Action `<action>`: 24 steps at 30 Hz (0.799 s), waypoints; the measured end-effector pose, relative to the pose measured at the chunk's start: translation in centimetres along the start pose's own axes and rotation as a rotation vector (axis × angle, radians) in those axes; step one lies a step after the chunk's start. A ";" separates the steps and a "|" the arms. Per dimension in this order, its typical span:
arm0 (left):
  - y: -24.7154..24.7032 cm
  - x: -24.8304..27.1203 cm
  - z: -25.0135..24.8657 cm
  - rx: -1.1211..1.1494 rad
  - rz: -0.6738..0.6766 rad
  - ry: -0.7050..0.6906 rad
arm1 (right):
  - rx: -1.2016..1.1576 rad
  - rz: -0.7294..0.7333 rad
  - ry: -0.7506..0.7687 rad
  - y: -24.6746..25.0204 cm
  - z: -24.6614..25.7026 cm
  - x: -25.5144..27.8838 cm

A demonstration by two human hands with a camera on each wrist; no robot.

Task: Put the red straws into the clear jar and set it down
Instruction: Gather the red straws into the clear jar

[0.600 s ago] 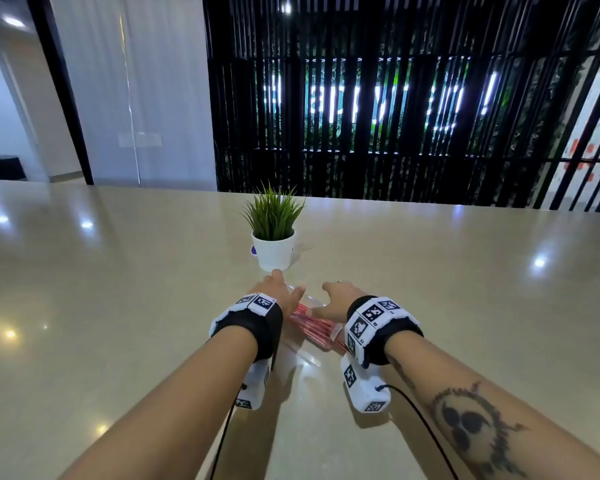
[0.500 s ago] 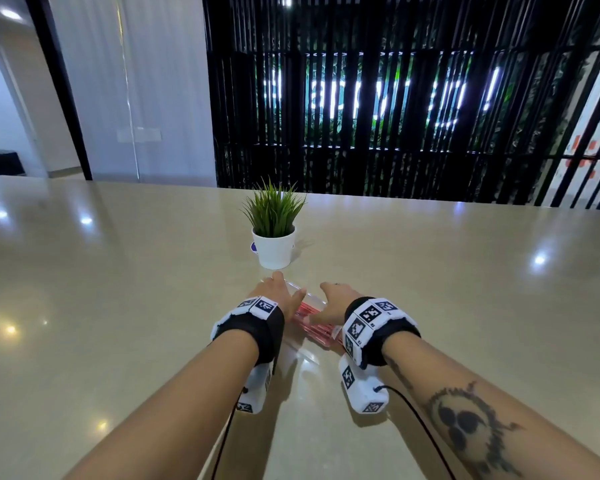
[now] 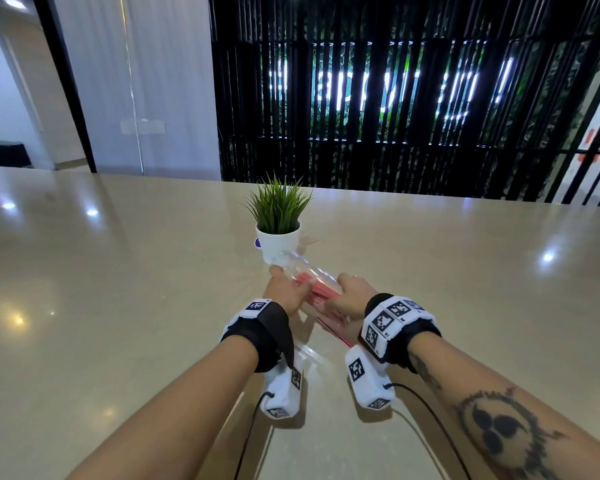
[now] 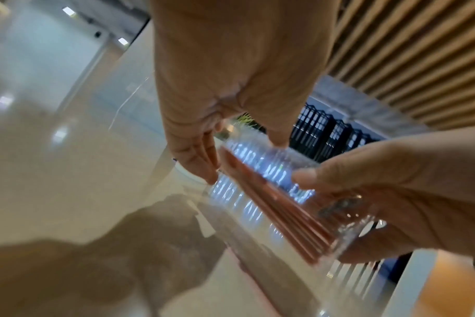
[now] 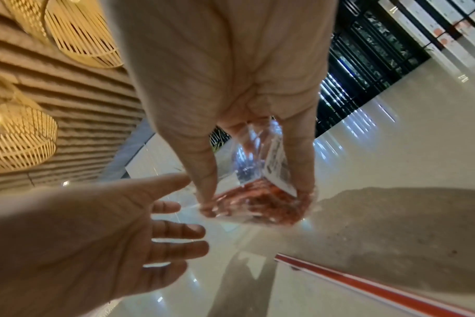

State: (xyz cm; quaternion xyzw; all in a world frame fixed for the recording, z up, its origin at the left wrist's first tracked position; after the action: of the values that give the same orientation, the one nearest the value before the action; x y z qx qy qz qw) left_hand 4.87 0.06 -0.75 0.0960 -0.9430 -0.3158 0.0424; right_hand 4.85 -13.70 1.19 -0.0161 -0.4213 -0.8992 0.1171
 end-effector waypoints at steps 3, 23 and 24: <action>-1.1 -0.1 -0.5 0.293 0.069 0.044 | -0.256 -0.048 0.044 0.8 -0.2 0.2; 2.4 2.0 -4.1 0.866 0.277 -0.245 | -0.611 0.078 0.073 2.6 -1.7 2.5; 2.9 2.2 -4.4 0.856 0.295 -0.253 | -0.491 0.061 0.020 2.3 -2.5 2.4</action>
State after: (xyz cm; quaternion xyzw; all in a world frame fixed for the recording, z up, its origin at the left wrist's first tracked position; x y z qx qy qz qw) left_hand 2.87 -0.74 4.50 -0.0693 -0.9898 0.1017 -0.0716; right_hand 3.20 -17.53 1.59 -0.0477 -0.1881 -0.9708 0.1410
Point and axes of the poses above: each hand's wrist, its own x-axis away from the middle knuckle, its own y-axis out of the back of the hand, z = x × y, the point moved 4 cm from there along -x, towards the middle knuckle, and after that the axes turned 8 degrees about -x, right-handed, at the moved point
